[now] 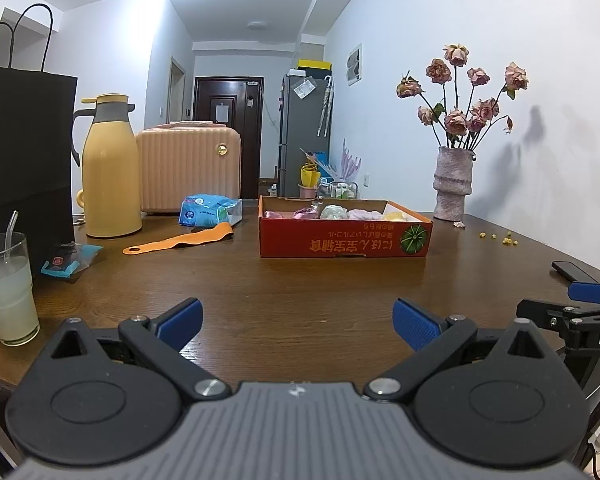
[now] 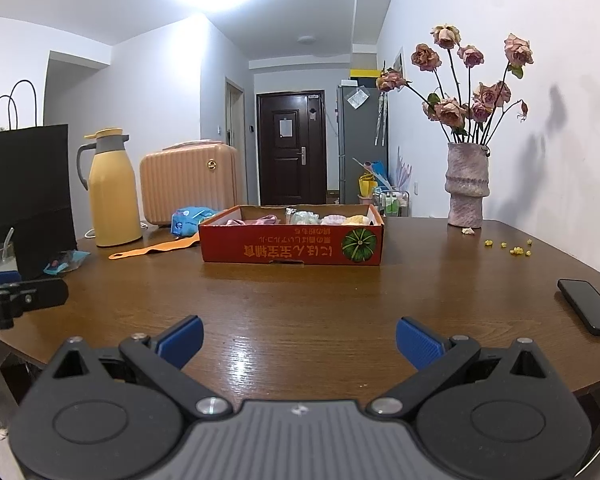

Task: Organize soft objects

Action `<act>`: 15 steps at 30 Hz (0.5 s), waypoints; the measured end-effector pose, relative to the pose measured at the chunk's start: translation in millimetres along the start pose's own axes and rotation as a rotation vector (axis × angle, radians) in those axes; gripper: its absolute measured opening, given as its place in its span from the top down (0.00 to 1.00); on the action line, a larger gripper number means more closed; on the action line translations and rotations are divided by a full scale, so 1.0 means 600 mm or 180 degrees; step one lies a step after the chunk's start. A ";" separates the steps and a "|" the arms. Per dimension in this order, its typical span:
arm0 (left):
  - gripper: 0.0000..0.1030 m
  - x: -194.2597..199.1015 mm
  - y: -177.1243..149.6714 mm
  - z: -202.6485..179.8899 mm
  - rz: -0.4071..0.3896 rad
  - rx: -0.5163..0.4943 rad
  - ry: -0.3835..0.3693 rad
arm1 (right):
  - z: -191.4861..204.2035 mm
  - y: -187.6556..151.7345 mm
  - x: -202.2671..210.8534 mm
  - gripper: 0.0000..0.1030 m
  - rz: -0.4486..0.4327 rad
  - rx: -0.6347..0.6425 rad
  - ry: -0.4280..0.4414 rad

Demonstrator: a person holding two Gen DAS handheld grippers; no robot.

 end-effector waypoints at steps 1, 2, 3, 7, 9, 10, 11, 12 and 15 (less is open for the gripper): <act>0.00 0.001 0.001 -0.002 0.0003 -0.0002 0.0003 | 0.000 0.000 -0.001 0.00 0.0003 -0.0001 -0.0002; 0.00 0.000 0.000 -0.001 0.0004 -0.0004 0.0003 | 0.000 -0.002 0.000 0.00 0.0007 -0.0002 -0.0003; 0.00 0.001 0.000 -0.001 0.0002 -0.0001 0.0003 | -0.001 -0.002 0.000 0.00 0.0009 -0.0005 -0.0005; 0.00 0.002 0.001 -0.003 0.0000 -0.0013 -0.0009 | 0.000 -0.002 0.000 0.00 0.0018 -0.0002 -0.0003; 0.00 0.002 0.002 -0.004 0.0001 -0.0024 -0.0016 | 0.000 -0.002 0.001 0.00 0.0010 -0.0003 -0.0001; 0.00 0.002 0.002 -0.004 -0.0001 -0.0027 -0.0019 | 0.000 -0.001 0.002 0.00 0.0004 -0.0004 0.0003; 0.00 0.002 0.002 -0.004 -0.0006 -0.0033 -0.0018 | 0.000 -0.001 0.002 0.00 0.0002 -0.0004 0.0003; 0.00 0.002 0.003 -0.006 -0.0013 -0.0041 -0.0015 | 0.000 -0.002 0.002 0.00 0.0001 -0.0003 0.0001; 0.00 0.004 0.003 -0.006 -0.0026 -0.0046 -0.0014 | 0.000 -0.002 0.003 0.00 -0.0007 -0.0006 -0.0005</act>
Point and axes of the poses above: each gripper's, at about its wrist camera, not at the fingertips, and x roughly against the way its jaws point, z to its left, y to its top, the point moved 3 cm from there along -x, roughly the way its jaws point, and after that the axes turned 11 degrees about -z, right-handed, at the moved point
